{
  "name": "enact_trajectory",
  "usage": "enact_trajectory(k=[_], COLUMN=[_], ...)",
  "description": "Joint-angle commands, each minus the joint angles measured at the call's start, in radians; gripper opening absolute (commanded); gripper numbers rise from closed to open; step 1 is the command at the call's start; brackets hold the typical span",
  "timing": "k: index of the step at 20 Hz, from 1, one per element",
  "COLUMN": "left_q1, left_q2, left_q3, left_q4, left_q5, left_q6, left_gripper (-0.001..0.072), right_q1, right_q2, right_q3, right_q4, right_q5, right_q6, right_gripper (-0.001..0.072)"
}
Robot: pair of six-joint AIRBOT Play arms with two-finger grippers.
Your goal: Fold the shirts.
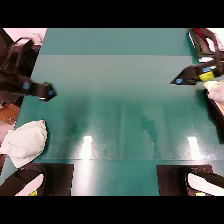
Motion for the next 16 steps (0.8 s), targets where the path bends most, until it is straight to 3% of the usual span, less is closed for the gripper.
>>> enact_trajectory(k=[1, 9, 10, 13, 14, 15, 16], left_q1=[0.068, 0.204, 0.208, 0.208, 0.208, 0.208, 0.208], left_q2=[0.028, 0.028, 0.028, 0.029, 0.029, 0.029, 0.031], left_q3=[-0.077, -0.632, -0.655, -0.648, -0.631, -0.599, -0.553], left_q4=[0.216, 0.232, 0.235, 0.234, 0.234, 0.232, 0.224], left_q5=[-0.135, 0.003, 0.012, 0.023, 0.027, 0.027, 0.027], left_q6=[-0.060, -0.083, -0.087, -0.085, -0.086, -0.085, -0.085], left_gripper=[0.0702, 0.0701, 0.0647, 0.0187, 0.0084, 0.0023, 0.0023], right_q1=[0.177, 0.312, 0.311, 0.301, 0.301, 0.302, 0.301], right_q2=[0.000, -0.001, -0.001, -0.001, -0.001, -0.001, 0.000], right_q3=[0.000, 0.000, 0.000, 0.000, 0.000, 0.000, 0.000], right_q4=[-0.004, 0.000, -0.001, -0.002, -0.001, -0.001, -0.002], right_q5=[-0.128, -0.204, -0.203, -0.203, -0.204, -0.210, -0.220], right_q6=[0.000, 0.001, 0.001, 0.001, 0.001, 0.001, 0.001], right_gripper=[0.0020, 0.0020, 0.0020, 0.0020, 0.0020, 0.0020, 0.0020])
